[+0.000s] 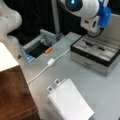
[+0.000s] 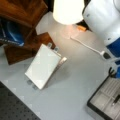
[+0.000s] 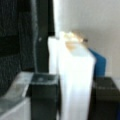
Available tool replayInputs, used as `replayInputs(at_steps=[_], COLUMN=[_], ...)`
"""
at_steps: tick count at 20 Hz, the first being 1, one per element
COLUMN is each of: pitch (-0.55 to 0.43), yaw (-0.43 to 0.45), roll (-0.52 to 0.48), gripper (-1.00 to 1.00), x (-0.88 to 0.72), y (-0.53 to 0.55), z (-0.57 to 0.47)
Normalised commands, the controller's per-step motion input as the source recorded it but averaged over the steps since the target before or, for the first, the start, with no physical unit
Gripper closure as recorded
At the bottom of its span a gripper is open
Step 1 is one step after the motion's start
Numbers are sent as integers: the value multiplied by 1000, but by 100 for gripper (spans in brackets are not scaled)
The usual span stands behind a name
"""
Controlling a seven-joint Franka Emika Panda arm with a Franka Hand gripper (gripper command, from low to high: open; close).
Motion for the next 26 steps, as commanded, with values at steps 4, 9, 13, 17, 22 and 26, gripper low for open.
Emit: replayInputs(at_steps=[4, 9, 13, 17, 22, 26], pitch=[94, 79, 70, 63, 77, 111], yaw=[-11, -55, -69, -72, -68, -32], roll=[-5, -6, -8, 2, 13, 9], gripper=[-100, -100, -100, -100, -100, -100], x=[97, 90, 81, 93, 141, 161], y=[298, 330, 297, 273, 241, 142], z=[73, 55, 56, 30, 59, 117])
